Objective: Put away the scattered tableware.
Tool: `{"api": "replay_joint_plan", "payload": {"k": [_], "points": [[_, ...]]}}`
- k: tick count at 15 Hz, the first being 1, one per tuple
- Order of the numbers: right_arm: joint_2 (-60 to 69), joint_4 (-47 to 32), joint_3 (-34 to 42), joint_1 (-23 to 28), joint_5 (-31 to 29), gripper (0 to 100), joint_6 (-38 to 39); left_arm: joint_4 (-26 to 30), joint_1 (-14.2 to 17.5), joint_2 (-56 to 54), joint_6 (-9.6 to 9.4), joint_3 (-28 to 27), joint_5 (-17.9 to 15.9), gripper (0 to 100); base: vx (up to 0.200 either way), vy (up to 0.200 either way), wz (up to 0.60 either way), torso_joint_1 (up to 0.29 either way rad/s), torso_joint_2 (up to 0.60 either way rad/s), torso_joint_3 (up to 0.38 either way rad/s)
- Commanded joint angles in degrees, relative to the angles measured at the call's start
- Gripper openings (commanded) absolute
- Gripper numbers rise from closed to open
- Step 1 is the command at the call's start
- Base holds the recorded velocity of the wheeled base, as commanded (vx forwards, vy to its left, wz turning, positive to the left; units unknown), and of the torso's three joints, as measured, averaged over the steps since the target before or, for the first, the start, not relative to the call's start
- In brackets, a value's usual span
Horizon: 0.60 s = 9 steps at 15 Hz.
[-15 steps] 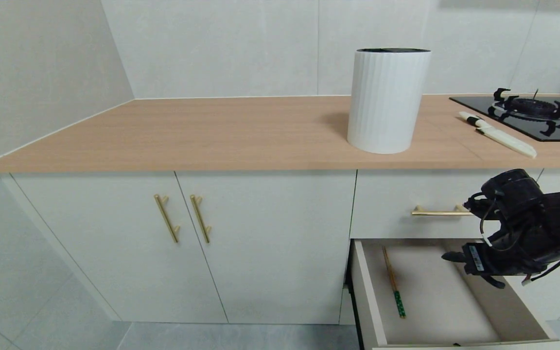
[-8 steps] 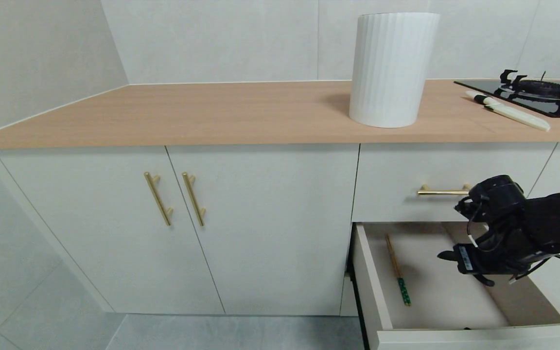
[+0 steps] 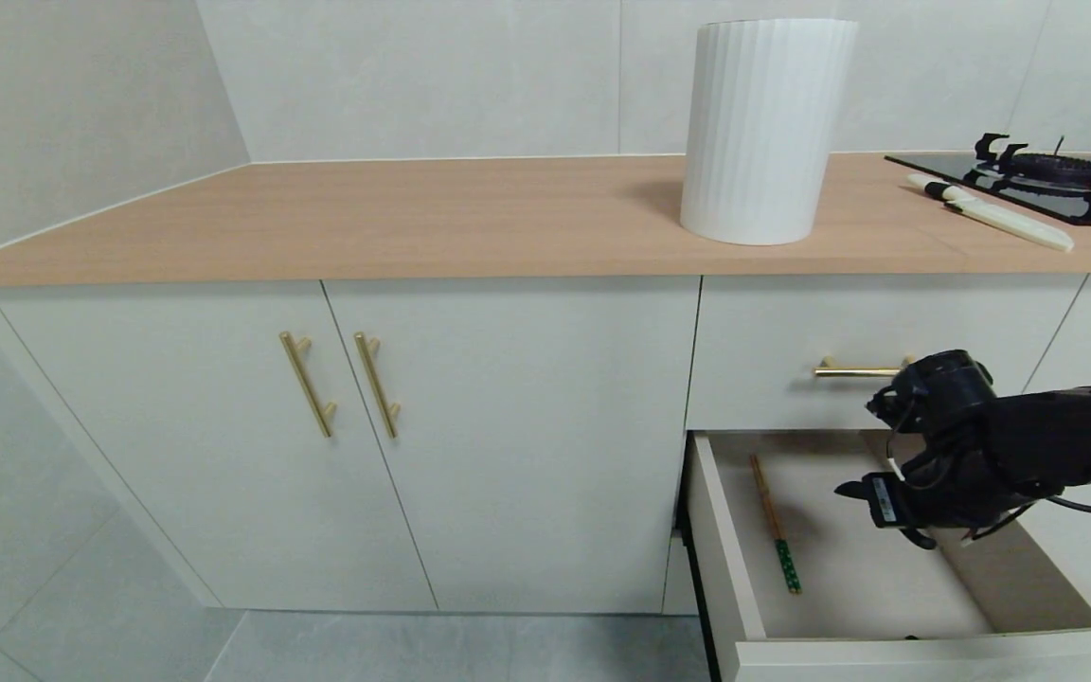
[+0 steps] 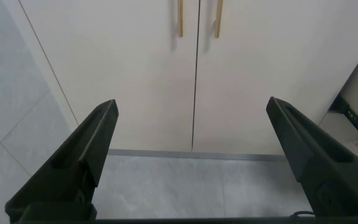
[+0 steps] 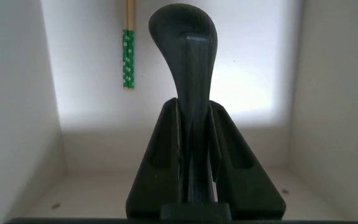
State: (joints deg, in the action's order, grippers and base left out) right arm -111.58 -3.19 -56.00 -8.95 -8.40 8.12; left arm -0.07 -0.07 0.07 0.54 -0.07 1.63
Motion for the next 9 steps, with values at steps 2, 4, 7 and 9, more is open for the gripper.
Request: {"api": "replay_joint_plan", "payload": {"k": [2,4,7,9], "points": [[-10.1,7.9,0.2,0.1,-1.3,0,-0.8,0.0,0.0,0.0,-0.01,0.1,0.0,100,0.0,0.0,0.0,0.0,0.0,0.0],[-13.9,11.5,0.3,0.2,-2.1,0,-0.8,0.1,0.0,0.0,-0.01,0.0,0.0,100,0.0,0.0,0.0,0.0,0.0,0.0],[-19.5,20.0,0.6,0.6,-2.8,0,-0.8,0.0,0.0,0.0,-0.01,0.1,0.0,100,0.0,0.0,0.0,0.0,0.0,0.0],[-21.9,26.0,1.4,1.3,-3.5,0,-0.9,0.0,0.0,0.0,-0.01,0.1,0.0,100,0.0,0.0,0.0,0.0,0.0,0.0]]}}
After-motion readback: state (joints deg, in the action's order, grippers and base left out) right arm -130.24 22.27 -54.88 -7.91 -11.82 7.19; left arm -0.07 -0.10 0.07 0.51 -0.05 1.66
